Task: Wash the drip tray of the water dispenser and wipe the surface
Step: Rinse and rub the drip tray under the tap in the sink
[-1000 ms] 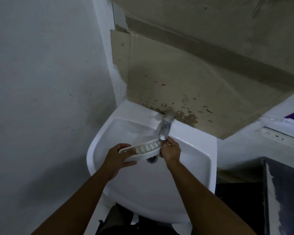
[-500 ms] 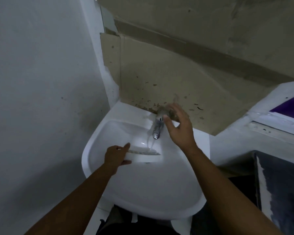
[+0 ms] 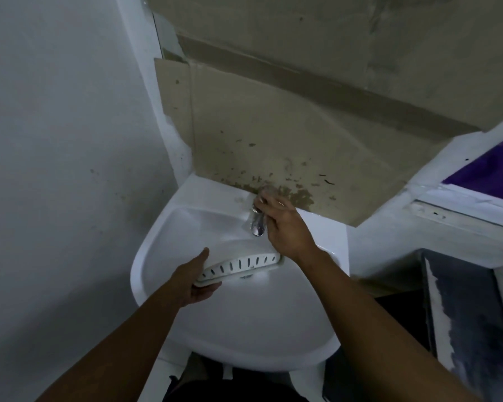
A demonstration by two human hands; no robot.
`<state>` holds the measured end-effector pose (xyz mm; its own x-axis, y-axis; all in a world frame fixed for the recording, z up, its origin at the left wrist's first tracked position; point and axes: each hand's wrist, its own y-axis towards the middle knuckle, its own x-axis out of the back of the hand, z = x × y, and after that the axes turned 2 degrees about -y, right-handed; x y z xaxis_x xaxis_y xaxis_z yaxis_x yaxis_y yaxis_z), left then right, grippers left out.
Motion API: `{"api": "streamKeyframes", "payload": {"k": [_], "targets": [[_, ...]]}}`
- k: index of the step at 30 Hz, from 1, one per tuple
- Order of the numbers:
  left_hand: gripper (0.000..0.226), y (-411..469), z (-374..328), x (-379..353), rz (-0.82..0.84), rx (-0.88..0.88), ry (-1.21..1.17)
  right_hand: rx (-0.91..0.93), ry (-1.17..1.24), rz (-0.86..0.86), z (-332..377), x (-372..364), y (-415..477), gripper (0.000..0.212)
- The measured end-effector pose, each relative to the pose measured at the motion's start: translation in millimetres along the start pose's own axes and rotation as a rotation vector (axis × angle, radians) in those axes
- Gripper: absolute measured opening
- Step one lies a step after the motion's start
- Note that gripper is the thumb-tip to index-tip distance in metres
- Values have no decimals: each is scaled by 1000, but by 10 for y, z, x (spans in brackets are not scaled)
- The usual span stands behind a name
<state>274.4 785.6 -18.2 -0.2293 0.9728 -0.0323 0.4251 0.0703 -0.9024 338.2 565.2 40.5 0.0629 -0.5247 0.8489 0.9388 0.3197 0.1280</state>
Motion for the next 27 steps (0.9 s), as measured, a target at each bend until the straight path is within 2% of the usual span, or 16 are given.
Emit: {"api": "streamKeyframes", "payload": {"k": [3, 6, 8, 10, 12, 13, 15, 20, 23, 24, 27], "targets": [[73, 1, 14, 46, 7, -19, 68, -71, 195, -19, 24, 38, -40, 38], [75, -30, 7, 57, 1, -88, 102, -408, 451, -257, 47, -1, -204, 23], [72, -63, 2, 49, 4, -143, 107, -610, 393, -307, -53, -78, -353, 18], [65, -83, -5, 45, 3, -173, 93, -811, 362, -117, -170, -127, -489, 27], [60, -89, -15, 49, 6, -188, 85, -979, 552, 91, -211, -155, -609, 35], [58, -87, -22, 48, 15, -197, 85, -1034, 696, 141, -215, -164, -650, 35], [54, -83, -22, 46, 30, -223, 94, -1070, 889, 152, -223, -193, -725, 31], [33, -67, 3, 34, 108, -349, 20, -1073, 909, 92, -310, -285, -835, 30], [18, -36, 5, 51, 165, -389, 0, -1060, 951, 12, -305, -312, -891, 12], [19, -1, 8, 63, 172, -386, -29, -1057, 972, -19, -290, -319, -904, 6], [24, 38, -14, 92, 194, -356, -50, -1043, 1026, -75, -253, -331, -959, 11]]}}
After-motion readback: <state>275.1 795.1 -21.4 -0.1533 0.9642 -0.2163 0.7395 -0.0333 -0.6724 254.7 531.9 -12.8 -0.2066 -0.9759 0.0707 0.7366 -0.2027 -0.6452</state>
